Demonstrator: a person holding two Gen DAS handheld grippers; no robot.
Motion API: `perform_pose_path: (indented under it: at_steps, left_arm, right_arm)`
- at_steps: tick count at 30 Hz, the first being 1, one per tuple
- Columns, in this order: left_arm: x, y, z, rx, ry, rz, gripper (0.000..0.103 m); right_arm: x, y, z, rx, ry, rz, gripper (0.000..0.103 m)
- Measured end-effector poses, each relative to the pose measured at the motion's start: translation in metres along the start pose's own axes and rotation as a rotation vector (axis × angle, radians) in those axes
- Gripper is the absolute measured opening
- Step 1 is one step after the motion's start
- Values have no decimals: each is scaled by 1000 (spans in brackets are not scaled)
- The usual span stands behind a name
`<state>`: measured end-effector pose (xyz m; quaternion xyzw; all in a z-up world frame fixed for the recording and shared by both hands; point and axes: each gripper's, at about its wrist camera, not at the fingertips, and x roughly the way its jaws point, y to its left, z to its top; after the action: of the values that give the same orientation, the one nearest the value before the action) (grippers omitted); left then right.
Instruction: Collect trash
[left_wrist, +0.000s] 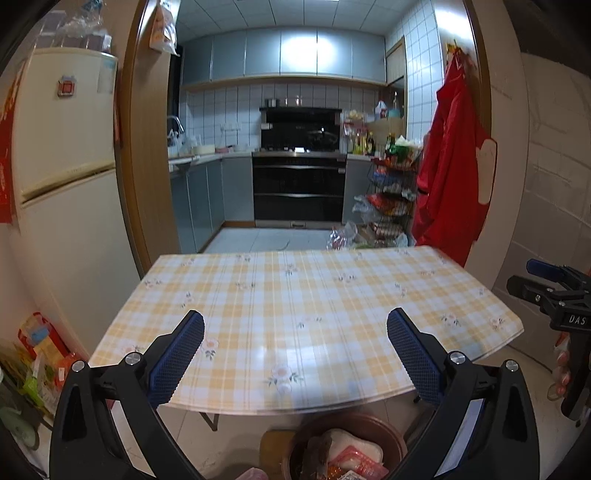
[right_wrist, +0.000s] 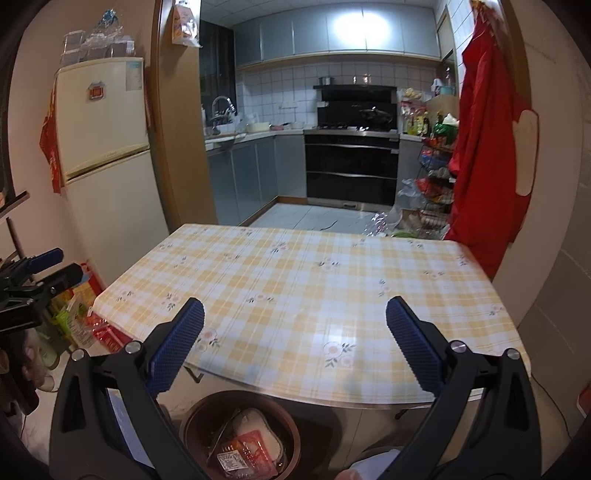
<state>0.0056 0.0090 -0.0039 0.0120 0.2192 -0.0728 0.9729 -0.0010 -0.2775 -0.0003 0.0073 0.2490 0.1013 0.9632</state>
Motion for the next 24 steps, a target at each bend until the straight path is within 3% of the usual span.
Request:
perform_pose_path:
  at_steps: [8, 24]
  left_arm:
    - [-17, -8, 17, 17, -46, -2, 97]
    - [-23, -16, 23, 35, -62, -10, 97]
  right_arm:
    - [-15, -5, 9, 14, -24, -30, 97]
    - [-21, -10, 12, 29, -21, -41, 97]
